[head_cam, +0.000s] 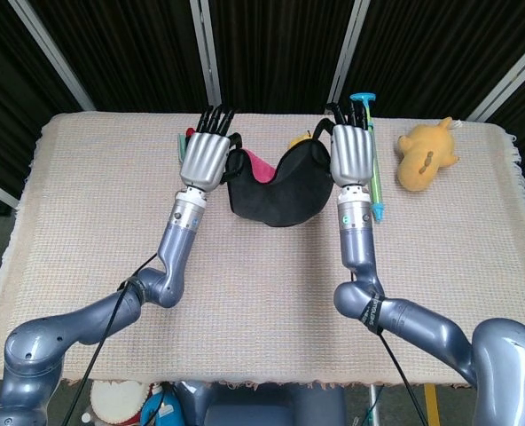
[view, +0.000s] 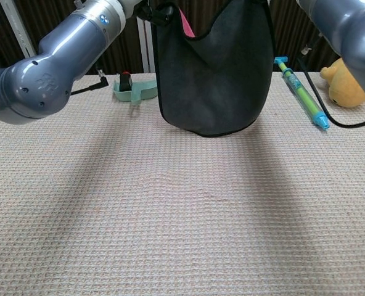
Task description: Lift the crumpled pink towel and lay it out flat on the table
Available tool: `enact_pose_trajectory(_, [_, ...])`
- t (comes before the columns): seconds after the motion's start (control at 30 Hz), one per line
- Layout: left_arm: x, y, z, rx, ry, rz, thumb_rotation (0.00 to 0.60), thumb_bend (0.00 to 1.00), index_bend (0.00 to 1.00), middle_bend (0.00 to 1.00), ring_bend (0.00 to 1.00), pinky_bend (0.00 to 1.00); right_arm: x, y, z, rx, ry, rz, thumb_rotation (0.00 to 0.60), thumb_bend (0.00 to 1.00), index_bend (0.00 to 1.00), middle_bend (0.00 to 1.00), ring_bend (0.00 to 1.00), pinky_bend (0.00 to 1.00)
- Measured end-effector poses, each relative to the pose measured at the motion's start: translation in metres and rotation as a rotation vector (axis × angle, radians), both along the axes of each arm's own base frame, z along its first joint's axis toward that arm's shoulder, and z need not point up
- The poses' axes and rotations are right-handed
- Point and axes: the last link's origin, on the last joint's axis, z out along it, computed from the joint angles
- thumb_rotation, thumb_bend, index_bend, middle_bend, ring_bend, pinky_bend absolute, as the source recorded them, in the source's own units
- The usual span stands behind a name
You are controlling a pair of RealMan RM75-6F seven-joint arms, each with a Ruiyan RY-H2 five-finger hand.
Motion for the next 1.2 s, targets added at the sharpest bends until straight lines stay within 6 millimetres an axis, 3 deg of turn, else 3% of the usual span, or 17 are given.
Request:
enact_pose_trajectory(0.23, [0.01,0.008,0.001,0.006,-0.009,-0.019,0.6,0.53,0.55,0.08,0.0,0.0,0.002,-0.001,0.003,-0.012,0.001,0.007,0.6,0.6,0.63,0.24,0.06,0.01])
enact_pose_trajectory(0.57, [-0.013,-0.013,-0.008,-0.037,-0.033,-0.022,0.6,0.53,0.55,0.08,0.0,0.0,-0.019,0.028,-0.005,0.02,0.028,0.002,0.6,0.6,0.63,0.24,0.06,0.01])
enact_pose_trajectory(0.87, [-0.045,-0.063,-0.015,-0.124,-0.064,-0.028,0.6,0.53,0.55,0.07,0.0,0.0,-0.04,0.078,-0.014,0.085,0.039,0.012,0.6,0.6,0.63,0.24,0.06,0.02])
enact_pose_trajectory(1.2, [-0.098,-0.133,-0.015,-0.213,-0.055,0.002,0.6,0.53,0.55,0.07,0.0,0.0,-0.073,0.131,-0.029,0.171,0.098,-0.001,0.6,0.6,0.63,0.24,0.06,0.02])
